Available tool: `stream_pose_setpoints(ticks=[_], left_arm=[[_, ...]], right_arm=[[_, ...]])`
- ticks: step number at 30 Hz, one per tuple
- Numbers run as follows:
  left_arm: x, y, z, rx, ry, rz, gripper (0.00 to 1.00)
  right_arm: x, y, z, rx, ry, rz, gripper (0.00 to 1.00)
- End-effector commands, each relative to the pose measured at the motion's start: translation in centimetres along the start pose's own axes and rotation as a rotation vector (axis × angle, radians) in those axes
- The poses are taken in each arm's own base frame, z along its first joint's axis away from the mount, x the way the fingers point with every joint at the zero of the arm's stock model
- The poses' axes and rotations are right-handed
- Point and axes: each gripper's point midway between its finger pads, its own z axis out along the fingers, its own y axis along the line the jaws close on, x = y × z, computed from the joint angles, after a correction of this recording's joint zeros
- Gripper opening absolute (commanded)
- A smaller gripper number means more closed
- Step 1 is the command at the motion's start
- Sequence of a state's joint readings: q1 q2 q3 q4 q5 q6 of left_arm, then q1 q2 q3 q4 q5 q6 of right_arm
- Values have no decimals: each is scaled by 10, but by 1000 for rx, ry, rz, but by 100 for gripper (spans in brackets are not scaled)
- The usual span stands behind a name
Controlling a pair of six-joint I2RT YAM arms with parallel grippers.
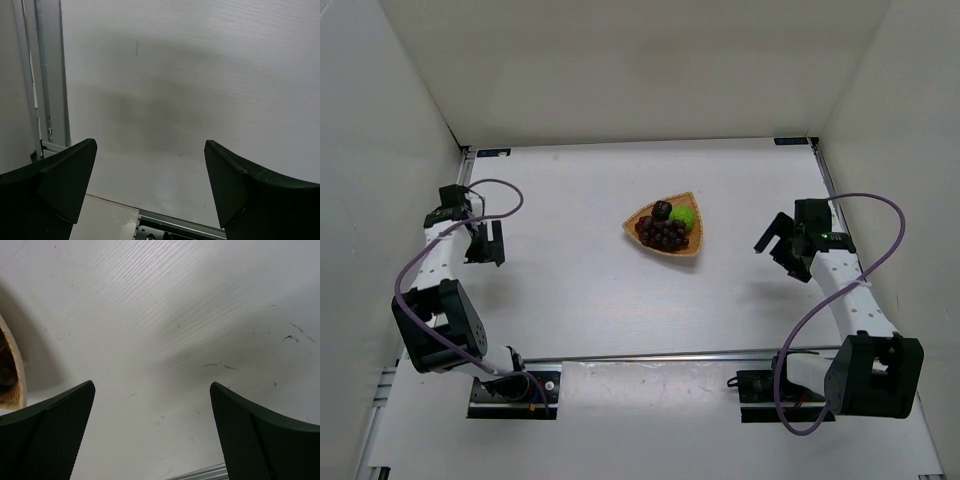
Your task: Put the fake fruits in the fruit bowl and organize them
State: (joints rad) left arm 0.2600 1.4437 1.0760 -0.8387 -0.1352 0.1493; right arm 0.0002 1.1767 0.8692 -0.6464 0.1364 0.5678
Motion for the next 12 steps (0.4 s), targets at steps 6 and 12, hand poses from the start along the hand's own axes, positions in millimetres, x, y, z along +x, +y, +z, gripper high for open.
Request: stream_pose_setpoints(ticks=[6, 12], left_arm=[[5, 32, -4, 62, -24, -147, 100], [5, 18, -22, 319, -90, -176, 100]], right_arm=[[8, 5, -10, -51, 27, -15, 100], [11, -5, -20, -32, -3, -15, 100]])
